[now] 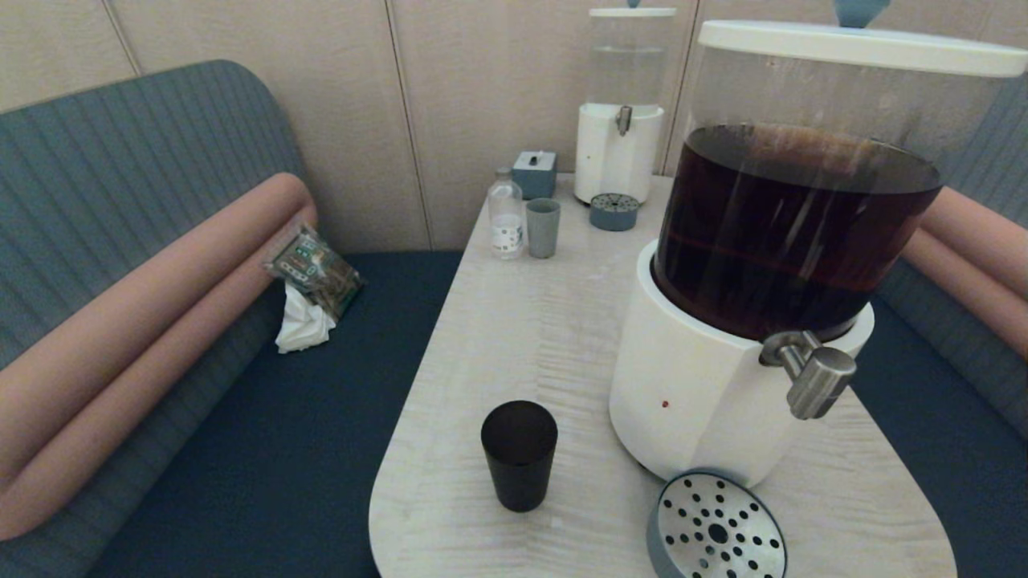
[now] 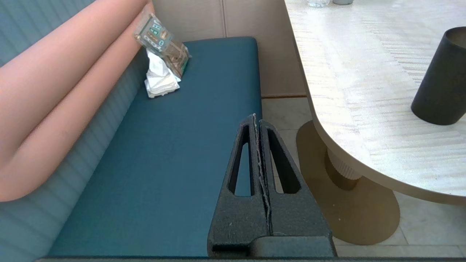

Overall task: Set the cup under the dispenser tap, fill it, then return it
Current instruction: Pick up the cup

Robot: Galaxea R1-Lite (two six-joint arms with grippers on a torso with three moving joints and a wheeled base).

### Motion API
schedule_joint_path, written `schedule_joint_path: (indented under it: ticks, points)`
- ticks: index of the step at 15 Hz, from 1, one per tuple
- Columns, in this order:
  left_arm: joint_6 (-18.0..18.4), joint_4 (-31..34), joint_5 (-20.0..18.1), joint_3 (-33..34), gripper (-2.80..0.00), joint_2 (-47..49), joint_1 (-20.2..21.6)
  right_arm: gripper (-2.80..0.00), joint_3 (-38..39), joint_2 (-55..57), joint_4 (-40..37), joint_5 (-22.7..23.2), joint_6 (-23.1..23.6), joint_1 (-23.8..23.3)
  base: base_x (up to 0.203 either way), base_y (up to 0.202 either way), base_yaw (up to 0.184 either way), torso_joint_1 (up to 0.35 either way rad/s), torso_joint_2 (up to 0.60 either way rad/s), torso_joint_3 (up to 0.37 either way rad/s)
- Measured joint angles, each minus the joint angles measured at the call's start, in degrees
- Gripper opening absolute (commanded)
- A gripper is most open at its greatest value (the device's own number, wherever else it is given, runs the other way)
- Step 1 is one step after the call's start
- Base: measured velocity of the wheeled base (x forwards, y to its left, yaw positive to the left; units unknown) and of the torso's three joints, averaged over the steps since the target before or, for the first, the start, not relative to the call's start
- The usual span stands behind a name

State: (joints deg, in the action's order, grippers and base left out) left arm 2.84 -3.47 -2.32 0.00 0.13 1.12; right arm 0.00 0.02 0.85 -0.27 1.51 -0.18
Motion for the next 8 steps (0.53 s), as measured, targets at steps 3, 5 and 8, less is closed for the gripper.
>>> schedule_joint_path:
  ticks: [3, 5, 8]
  points:
    - [1.10, 0.14, 0.07, 0.00, -2.80, -0.02, 0.00, -2.80, 0.00, 0.00, 0.00, 0.00, 0.00, 0.00, 0.000, 0.000, 0.000, 0.000, 0.00, 0.000]
    - [2.23, 0.81, -1.09, -0.57, -2.80, 0.16, 0.00, -2.80, 0.00, 0.00, 0.00, 0.00, 0.00, 0.00, 0.000, 0.000, 0.000, 0.000, 0.00, 0.000]
    - [-1.18, 1.87, -7.41, -9.75, -2.80, 3.19, -0.09, -2.80, 0.00, 0.00, 0.00, 0.00, -0.02, 0.00, 0.000, 0.000, 0.000, 0.000, 0.00, 0.000]
